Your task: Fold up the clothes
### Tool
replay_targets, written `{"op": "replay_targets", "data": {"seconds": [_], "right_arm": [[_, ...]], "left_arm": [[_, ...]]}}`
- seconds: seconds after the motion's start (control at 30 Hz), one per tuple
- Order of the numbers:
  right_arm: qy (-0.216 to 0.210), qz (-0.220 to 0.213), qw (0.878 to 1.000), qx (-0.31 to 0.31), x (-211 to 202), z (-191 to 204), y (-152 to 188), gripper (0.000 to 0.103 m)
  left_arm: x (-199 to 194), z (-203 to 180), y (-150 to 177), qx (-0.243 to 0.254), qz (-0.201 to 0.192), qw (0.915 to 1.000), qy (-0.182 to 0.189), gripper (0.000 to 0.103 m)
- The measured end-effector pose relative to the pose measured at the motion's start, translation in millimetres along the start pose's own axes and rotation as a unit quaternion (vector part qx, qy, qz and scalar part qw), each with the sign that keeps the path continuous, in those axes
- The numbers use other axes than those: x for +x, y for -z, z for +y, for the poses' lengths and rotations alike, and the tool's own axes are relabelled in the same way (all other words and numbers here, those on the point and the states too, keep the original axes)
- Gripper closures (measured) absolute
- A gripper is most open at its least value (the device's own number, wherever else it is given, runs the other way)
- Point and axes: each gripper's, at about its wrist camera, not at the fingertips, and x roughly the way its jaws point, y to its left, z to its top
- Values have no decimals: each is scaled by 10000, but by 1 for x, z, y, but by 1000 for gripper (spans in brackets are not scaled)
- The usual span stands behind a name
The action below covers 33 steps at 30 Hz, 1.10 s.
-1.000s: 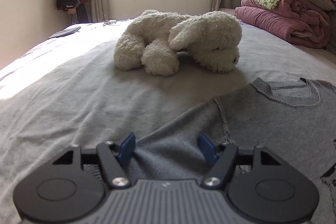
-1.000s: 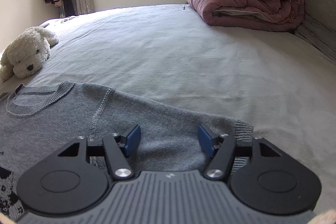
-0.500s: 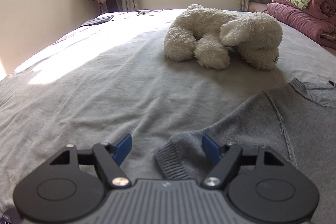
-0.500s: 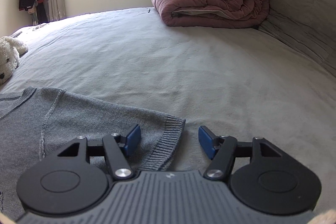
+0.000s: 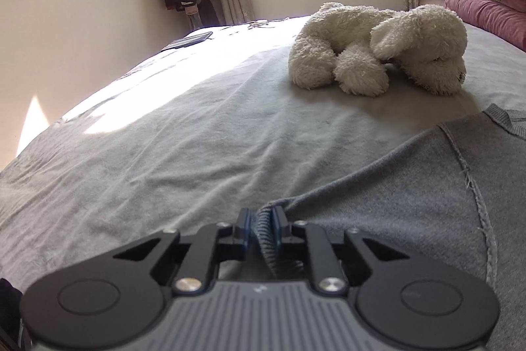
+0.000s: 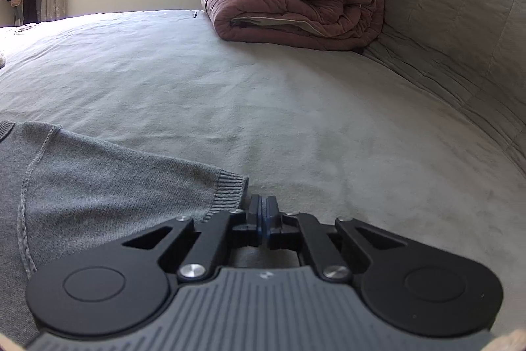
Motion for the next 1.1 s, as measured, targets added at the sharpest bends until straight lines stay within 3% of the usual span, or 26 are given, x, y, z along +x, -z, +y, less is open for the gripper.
{"op": "replay_targets", "data": {"seconds": [0.03, 0.07, 0.1, 0.17, 0.3, 0.37, 0.47, 0.6, 0.67, 0.9, 1.1], "right_arm": [[-86, -58, 9999, 23, -5, -2, -1, 85], [-167, -112, 9998, 45, -10, -4, -2, 81], [-241, -157, 9996, 65, -14, -4, -3, 69], [-457, -245, 9986, 92, -22, -2, -7, 58], [-1010, -192, 9947, 26, -29, 11, -10, 58], [-1062, -24, 9943, -96, -26, 17, -7, 58], [-762, 285, 9965, -198, -17, 15, 2, 58], [-78, 318, 9994, 74, -28, -6, 5, 57], [-112, 269, 9995, 130, -42, -10, 5, 57], [-1200, 86, 9923, 291, -102, 18, 9, 55], [-1838, 180, 9826, 199, -130, 51, 30, 48]], "left_arm": [[-1, -1, 0, -18, 2, 10000, 41, 62], [-2, -3, 0, -35, 5, 10000, 83, 58], [-3, -4, 1, -53, 7, 9999, 124, 58], [-4, -7, 1, -88, 12, 9997, 207, 57], [-8, -13, 2, -158, 21, 9992, 372, 53], [-6, -18, 9, -80, 117, 9991, 392, 53], [-6, -22, 29, 596, -83, 9982, -82, 49], [-16, -8, 21, 421, 43, 9963, -748, 48], [-26, -6, 17, 359, 63, 9960, -822, 49], [-78, -43, 25, 280, -124, 9995, 75, 46], [-101, -70, 53, -53, -175, 9942, 1064, 42]]}}
